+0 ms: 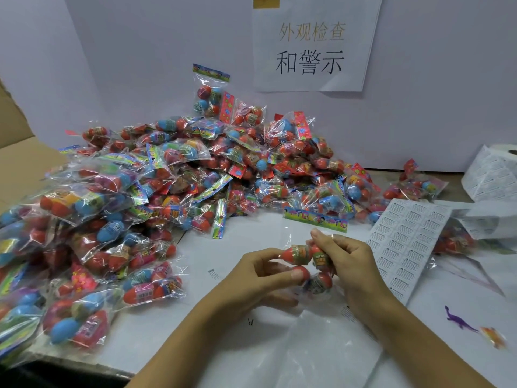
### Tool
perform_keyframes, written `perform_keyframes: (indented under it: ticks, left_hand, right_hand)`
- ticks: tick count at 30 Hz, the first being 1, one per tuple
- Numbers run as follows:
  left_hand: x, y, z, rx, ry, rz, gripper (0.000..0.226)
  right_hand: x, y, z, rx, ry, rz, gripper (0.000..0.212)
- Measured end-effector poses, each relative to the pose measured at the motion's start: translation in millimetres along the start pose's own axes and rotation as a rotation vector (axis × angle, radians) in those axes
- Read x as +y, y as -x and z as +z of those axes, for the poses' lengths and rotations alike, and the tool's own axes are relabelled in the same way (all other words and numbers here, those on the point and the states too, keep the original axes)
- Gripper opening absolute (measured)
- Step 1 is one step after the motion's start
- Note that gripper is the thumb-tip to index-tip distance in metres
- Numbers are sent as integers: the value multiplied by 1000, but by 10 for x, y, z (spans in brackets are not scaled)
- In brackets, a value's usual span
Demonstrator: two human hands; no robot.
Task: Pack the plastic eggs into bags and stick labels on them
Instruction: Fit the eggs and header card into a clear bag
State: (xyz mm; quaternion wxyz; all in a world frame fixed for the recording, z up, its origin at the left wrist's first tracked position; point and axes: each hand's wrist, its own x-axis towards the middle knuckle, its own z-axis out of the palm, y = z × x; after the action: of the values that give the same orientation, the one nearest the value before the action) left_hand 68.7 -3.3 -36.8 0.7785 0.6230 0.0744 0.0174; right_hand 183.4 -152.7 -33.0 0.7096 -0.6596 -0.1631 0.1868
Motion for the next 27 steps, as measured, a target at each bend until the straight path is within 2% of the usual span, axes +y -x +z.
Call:
perform_keyframes:
  ticks: [4, 9, 15, 20, 24, 27]
  left_hand:
    - [-3, -29, -23, 55, -8, 73, 30]
    - [20, -50, -33, 200, 74, 142, 35]
    - [32, -52, -17, 180, 113, 141, 27]
    - [24, -65, -36, 172, 127, 158, 21]
    - [-41, -87, -59, 206, 112, 210, 22]
    - [-77, -96, -62, 207, 72, 250, 27]
  right_hand:
    - [-10, -11, -31, -69, -49, 46, 55]
    - [-42, 58, 21, -184, 27, -2, 41]
    - [-64, 61, 15, -141, -9, -34, 31]
    - [-28, 46, 3, -95, 43, -60, 46]
    - [57, 62, 3, 164, 265, -255, 44]
    - [97, 92, 49, 97, 325, -401, 27]
